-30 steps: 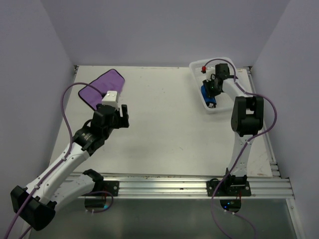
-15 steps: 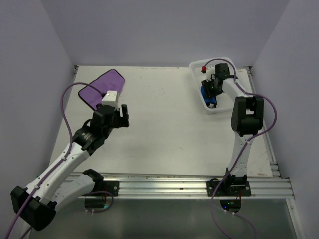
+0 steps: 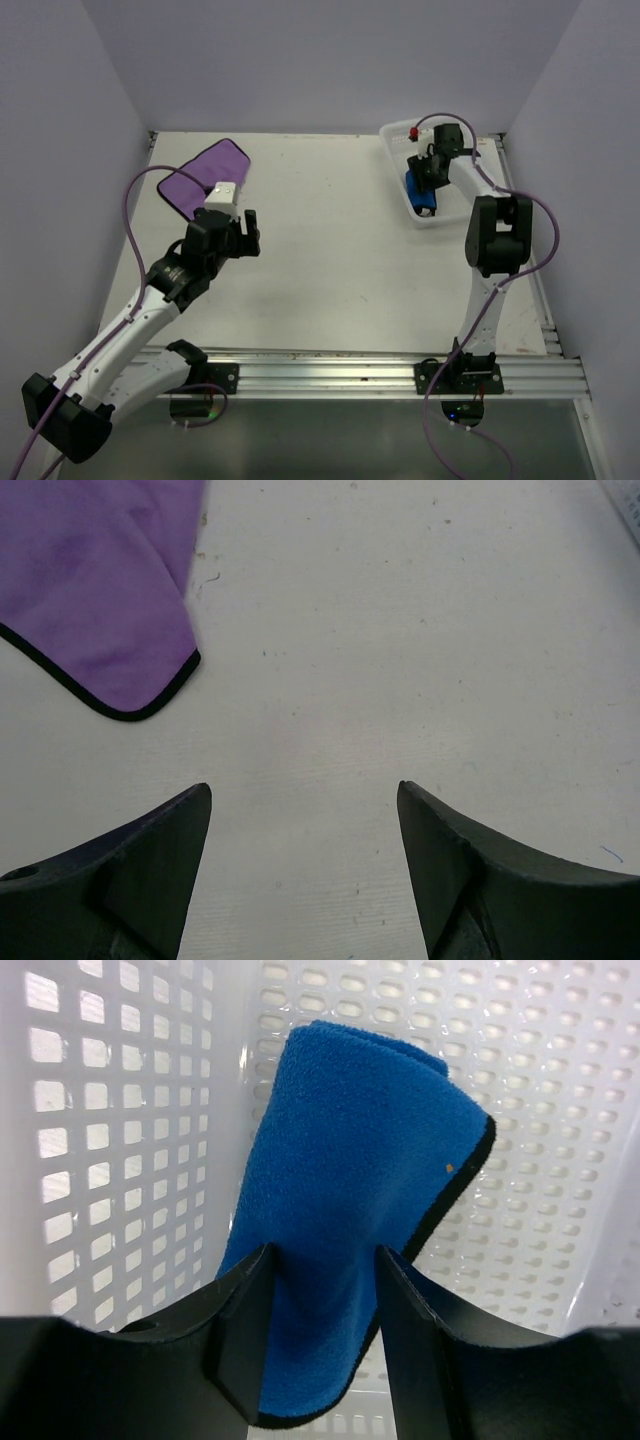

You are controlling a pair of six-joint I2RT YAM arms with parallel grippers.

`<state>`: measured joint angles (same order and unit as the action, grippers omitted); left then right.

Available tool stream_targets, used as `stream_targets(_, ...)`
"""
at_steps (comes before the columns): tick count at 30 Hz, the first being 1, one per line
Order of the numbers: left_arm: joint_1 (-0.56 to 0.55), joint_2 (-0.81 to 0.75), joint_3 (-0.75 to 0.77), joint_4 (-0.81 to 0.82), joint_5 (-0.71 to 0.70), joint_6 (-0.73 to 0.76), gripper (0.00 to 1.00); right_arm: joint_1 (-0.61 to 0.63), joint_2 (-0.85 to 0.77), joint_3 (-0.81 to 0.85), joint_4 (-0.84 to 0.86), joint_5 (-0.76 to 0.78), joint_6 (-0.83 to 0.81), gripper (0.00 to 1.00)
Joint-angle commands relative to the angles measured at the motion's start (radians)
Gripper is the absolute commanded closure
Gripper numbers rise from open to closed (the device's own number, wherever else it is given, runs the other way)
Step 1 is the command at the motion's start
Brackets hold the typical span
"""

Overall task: Roll the towels
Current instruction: Place the rolled towel into the container, then grab a towel with the left arm

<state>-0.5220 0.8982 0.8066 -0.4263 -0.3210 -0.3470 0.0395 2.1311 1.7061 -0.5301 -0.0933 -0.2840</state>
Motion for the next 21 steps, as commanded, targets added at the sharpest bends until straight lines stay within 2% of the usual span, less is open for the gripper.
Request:
stream_targets(1, 0.013, 0.001, -0.003, 0.043, 0.013, 0.026, 0.2, 0.005, -0.103, 0.02, 0.031, 0.027, 0.022, 0.52)
stream_targets(10, 0.019, -0.002, -0.003, 0.046, 0.017, 0.026, 0.2, 0.005, -0.145, 0.015, 0.044, 0.001, 0.043, 0.51)
stream_targets(15, 0.02, -0.004, -0.003, 0.044, 0.014, 0.026, 0.2, 0.008, -0.227, 0.006, 0.062, -0.037, 0.078, 0.51)
stream_targets(21, 0.024, -0.012, -0.001, 0.04, -0.024, 0.023, 0.2, 0.082, -0.338, -0.031, 0.078, -0.037, 0.103, 0.51)
